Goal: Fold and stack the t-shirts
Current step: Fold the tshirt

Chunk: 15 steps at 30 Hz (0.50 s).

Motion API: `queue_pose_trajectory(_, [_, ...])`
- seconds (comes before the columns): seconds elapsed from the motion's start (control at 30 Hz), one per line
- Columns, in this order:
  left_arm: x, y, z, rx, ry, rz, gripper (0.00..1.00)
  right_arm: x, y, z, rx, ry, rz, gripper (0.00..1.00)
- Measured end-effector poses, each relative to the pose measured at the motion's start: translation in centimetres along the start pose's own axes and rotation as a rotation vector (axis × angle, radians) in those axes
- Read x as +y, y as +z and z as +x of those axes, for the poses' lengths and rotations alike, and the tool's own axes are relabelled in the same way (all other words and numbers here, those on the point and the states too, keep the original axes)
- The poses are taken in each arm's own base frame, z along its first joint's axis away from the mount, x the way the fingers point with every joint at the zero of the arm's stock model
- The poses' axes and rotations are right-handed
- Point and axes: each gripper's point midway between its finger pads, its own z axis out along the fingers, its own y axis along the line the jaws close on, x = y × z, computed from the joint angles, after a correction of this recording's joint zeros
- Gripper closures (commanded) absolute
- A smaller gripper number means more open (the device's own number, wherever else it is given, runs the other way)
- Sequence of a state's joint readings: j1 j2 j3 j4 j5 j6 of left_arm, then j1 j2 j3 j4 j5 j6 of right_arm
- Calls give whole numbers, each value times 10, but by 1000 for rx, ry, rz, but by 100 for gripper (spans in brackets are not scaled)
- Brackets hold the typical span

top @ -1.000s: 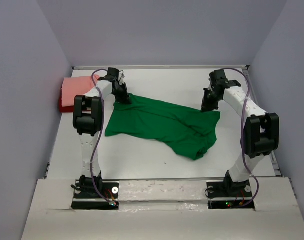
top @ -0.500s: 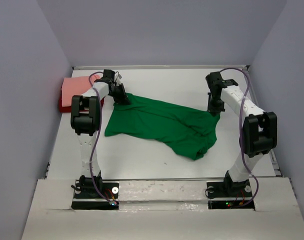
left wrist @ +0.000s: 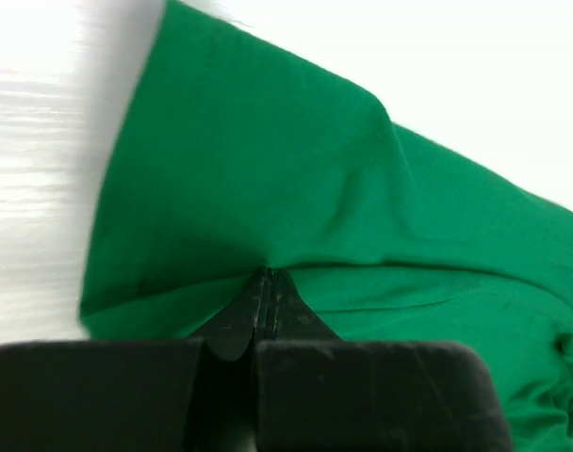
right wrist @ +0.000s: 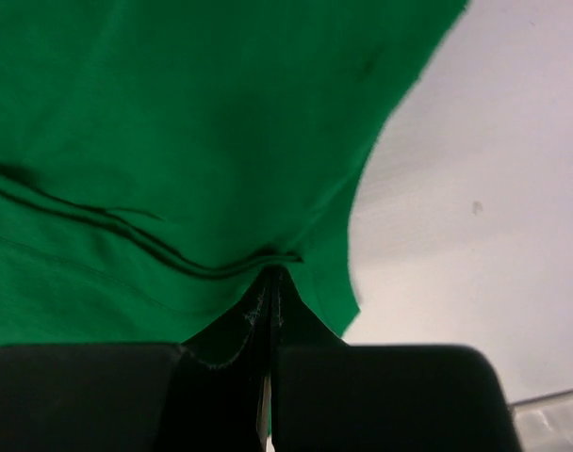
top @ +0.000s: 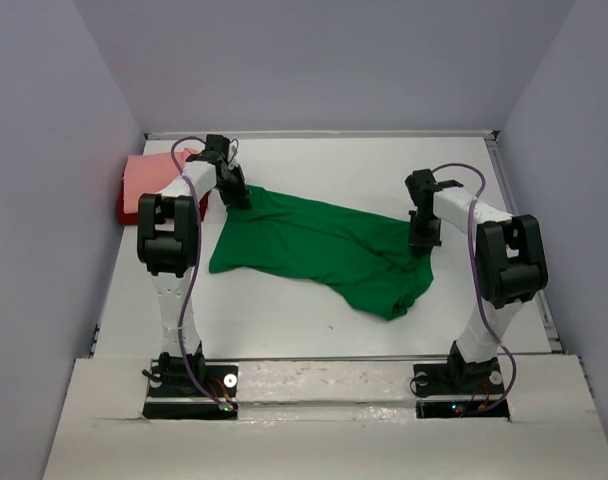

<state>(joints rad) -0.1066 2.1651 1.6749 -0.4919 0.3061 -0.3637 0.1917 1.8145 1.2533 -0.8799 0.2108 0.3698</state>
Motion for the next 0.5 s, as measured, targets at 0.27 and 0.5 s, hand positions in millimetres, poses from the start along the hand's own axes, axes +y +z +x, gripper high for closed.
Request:
queue_pose_trajectory(0.27, [12, -13, -4, -39, 19, -78, 100, 15, 20, -14, 12, -9, -22, 100])
queue_pose_trajectory(0.5, [22, -9, 7, -12, 14, -115, 100, 23, 23, -34, 34, -41, -13, 100])
